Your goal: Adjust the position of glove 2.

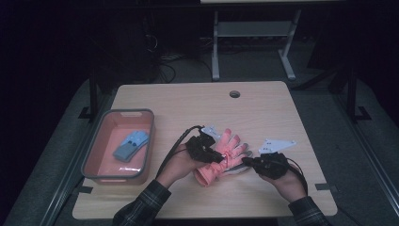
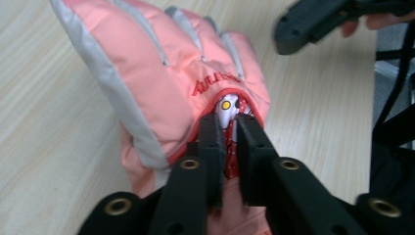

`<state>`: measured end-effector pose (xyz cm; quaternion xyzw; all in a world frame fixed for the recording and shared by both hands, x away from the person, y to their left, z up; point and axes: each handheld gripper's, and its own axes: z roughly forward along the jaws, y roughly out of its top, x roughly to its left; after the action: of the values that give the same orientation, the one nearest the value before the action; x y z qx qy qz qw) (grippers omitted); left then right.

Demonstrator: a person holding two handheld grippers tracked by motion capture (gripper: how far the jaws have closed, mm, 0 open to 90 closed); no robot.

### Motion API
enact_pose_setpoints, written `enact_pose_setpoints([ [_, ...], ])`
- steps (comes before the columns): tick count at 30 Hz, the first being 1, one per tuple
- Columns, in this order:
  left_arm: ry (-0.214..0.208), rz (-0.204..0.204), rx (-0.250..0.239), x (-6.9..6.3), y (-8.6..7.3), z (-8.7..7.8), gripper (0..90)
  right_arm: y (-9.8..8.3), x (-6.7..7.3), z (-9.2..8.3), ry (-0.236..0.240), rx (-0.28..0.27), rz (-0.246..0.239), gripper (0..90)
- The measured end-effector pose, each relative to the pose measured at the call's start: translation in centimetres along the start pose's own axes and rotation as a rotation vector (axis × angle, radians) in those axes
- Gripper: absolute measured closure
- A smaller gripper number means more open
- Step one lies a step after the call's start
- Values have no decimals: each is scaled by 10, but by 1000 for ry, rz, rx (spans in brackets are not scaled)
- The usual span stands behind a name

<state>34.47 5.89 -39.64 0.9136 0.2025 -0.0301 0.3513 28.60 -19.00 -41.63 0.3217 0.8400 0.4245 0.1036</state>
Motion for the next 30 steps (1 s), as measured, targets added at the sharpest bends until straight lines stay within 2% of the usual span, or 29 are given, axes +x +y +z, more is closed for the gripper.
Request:
enact_pose_setpoints([
  [3, -12, 16, -30, 0, 0, -5, 777, 10, -2, 3, -9, -19, -5, 900],
  [7, -10, 45, -42, -2, 3, -13, 844, 18, -4, 4, -23, -44, -3, 900],
  [11, -12, 83, -52, -4, 5, -18, 864, 21, -5, 3, -29, -54, 0, 900],
  [15, -54, 106, -53, -3, 6, -15, 851, 23, -4, -2, -37, -68, -4, 900],
  [19, -44, 98, -57, -3, 6, -11, 731, 26, -3, -1, -35, -73, -5, 900],
  [20, -28, 99, -60, -3, 7, -11, 687, 27, -4, 0, -32, -77, -11, 900],
  [22, -25, 93, -75, -3, 6, -14, 621, 29, -3, 5, -25, -73, -13, 900],
  [25, -3, 80, -101, -1, 6, -22, 534, 34, 0, 14, -7, -71, -9, 900],
  [30, 67, 52, -124, 7, 1, -38, 429, 40, 8, 32, 15, -52, -34, 900],
])
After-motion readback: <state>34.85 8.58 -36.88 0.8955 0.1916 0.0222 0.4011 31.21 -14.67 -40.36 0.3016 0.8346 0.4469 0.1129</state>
